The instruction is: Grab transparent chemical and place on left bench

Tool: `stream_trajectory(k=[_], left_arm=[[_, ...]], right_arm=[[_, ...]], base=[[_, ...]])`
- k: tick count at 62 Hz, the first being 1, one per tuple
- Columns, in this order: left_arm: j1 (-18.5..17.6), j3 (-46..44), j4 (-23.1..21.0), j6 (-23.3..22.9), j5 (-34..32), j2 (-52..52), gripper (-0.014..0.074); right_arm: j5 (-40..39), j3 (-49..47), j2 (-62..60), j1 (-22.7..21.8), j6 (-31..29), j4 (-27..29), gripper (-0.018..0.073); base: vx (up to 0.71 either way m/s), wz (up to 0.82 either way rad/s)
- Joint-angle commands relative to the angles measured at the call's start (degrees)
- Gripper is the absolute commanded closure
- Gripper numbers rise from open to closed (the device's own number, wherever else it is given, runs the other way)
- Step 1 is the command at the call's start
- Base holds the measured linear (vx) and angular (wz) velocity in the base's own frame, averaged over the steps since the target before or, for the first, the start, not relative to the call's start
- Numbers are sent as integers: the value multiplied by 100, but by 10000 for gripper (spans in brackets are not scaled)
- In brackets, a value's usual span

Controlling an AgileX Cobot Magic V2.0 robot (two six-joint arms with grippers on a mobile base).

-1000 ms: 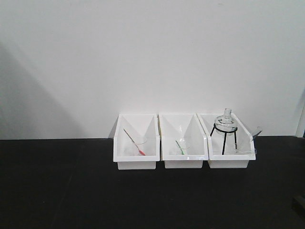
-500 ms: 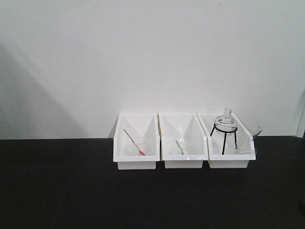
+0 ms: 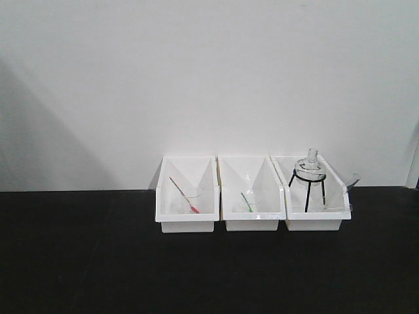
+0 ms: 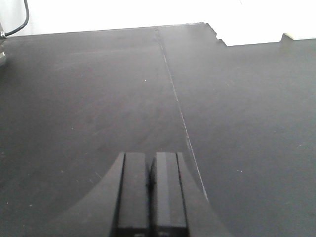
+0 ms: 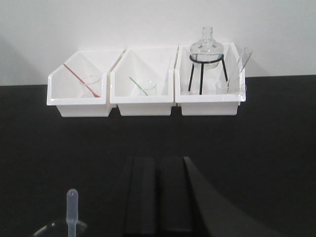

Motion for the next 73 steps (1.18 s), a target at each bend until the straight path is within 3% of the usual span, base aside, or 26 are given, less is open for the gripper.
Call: stream_trajectory(k=[1, 8, 20, 30, 73], left_arm=[[-10, 93, -4, -45, -449, -110, 600], [-10, 93, -4, -45, -449, -110, 600], [-10, 93, -4, -45, -449, -110, 600], [-10, 93, -4, -45, -449, -110, 600], [-10, 93, -4, -45, -449, -110, 600]], right_arm=[[-509, 279, -512, -78, -1098, 984, 567], [-864, 1103, -1404, -625, -1248, 1535, 567], [-945, 2100, -2703, -1343, -1126, 1050, 567], [-433, 2233, -3399, -1323, -1133, 1047, 567], [-421, 2233, -3359, -1323, -1133, 1041, 567]], base=[[0, 0], [0, 0], [0, 0], [0, 0], [0, 0]])
